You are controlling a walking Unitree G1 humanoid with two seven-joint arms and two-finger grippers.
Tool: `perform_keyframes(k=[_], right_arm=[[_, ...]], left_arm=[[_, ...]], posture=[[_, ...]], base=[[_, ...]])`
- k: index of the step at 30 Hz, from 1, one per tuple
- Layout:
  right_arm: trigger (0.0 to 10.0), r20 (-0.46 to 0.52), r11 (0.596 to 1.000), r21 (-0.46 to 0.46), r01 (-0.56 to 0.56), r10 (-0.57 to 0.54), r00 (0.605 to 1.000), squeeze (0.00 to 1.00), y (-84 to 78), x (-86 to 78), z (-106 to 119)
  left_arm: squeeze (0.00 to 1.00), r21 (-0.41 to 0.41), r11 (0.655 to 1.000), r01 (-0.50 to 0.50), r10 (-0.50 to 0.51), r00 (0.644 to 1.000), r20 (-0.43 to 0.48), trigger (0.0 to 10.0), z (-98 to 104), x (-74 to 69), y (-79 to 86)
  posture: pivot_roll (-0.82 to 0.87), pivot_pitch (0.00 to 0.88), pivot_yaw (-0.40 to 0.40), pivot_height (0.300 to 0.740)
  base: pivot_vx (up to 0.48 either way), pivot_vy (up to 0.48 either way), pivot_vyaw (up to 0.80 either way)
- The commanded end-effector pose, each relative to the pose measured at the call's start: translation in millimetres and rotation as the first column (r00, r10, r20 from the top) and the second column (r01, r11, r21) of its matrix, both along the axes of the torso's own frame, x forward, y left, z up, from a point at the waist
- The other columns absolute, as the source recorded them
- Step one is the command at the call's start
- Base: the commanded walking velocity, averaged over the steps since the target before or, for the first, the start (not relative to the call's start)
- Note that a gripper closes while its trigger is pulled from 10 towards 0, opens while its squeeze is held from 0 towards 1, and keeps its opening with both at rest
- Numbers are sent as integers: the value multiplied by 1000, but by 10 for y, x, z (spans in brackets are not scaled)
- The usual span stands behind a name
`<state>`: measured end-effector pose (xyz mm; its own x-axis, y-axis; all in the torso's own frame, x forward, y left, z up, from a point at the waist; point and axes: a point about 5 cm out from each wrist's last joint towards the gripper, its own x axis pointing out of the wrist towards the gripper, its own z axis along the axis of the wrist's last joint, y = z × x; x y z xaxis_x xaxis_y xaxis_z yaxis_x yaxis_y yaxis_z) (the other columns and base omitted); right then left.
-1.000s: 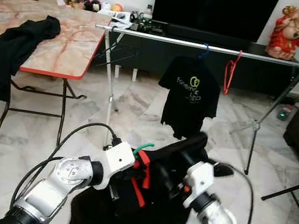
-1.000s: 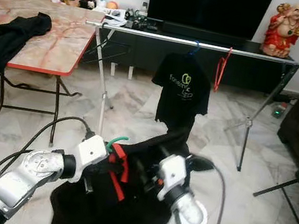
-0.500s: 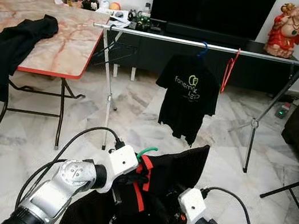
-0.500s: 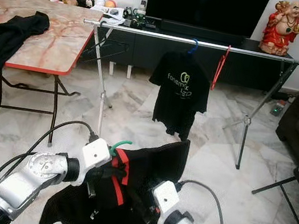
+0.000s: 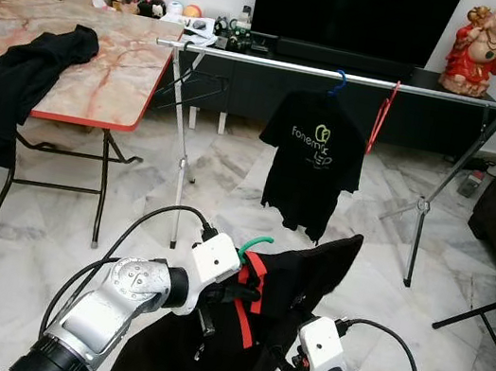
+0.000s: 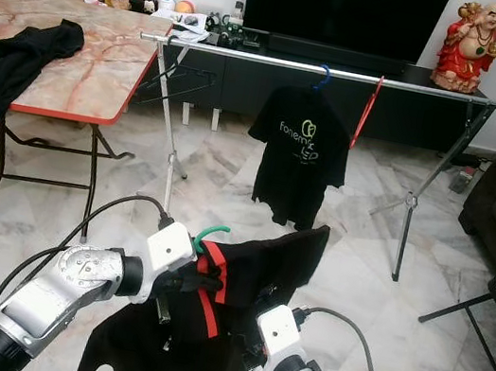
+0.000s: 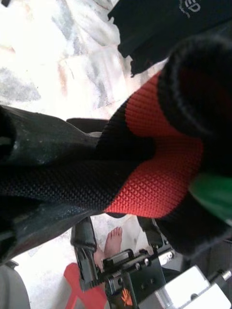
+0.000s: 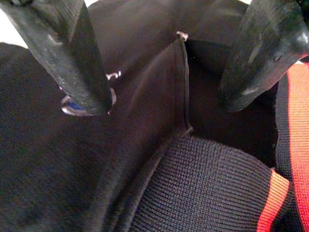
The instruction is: Hang hanger
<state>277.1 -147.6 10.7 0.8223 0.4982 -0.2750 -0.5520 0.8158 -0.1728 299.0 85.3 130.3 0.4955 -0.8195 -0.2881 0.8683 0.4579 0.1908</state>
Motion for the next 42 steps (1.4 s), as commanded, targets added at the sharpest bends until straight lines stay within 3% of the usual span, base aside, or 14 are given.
perform_keyframes(k=[1,12,20,28,29,30,31,42], right_arm=[[10000,21,1000,-18,2,-2,1000,0,9,27,22],[10000,69,998,-30,55,-53,996,0,-13,77,68],[10000,158,979,-32,203,-195,968,0,-161,162,170],[10000,144,957,-5,291,-288,947,0,-232,152,143],[4353,140,955,-2,298,-295,945,0,-236,147,136],[4353,140,955,-2,298,-295,945,0,-236,147,136],[0,139,952,0,305,-302,943,0,-236,139,128],[0,147,953,18,304,-303,941,0,-207,153,147]], left_arm=[[0,-19,999,41,-40,998,37,10000,122,-15,-83],[0,-26,997,67,-66,997,37,10000,140,-47,-143],[0,-27,997,66,-65,997,36,10000,139,-48,-145],[0,-14,999,51,-51,998,32,10000,101,-39,-122],[0,-13,999,51,-50,998,32,10000,100,-39,-122],[0,-13,999,51,-50,998,32,10000,100,-39,-122],[0,-13,999,50,-50,998,32,10000,102,-39,-122],[0,-16,999,44,-43,998,38,10000,109,-35,-121]], posture=[[112,0,-45,740],[113,0,-48,740],[110,0,-51,740],[107,0,-51,740],[108,0,-51,740],[108,0,-51,740],[108,0,-52,740],[109,0,-54,740]], base=[[0,0,0],[0,0,0],[0,0,0],[0,0,0],[0,0,0],[0,0,0],[0,0,0],[0,0,0]])
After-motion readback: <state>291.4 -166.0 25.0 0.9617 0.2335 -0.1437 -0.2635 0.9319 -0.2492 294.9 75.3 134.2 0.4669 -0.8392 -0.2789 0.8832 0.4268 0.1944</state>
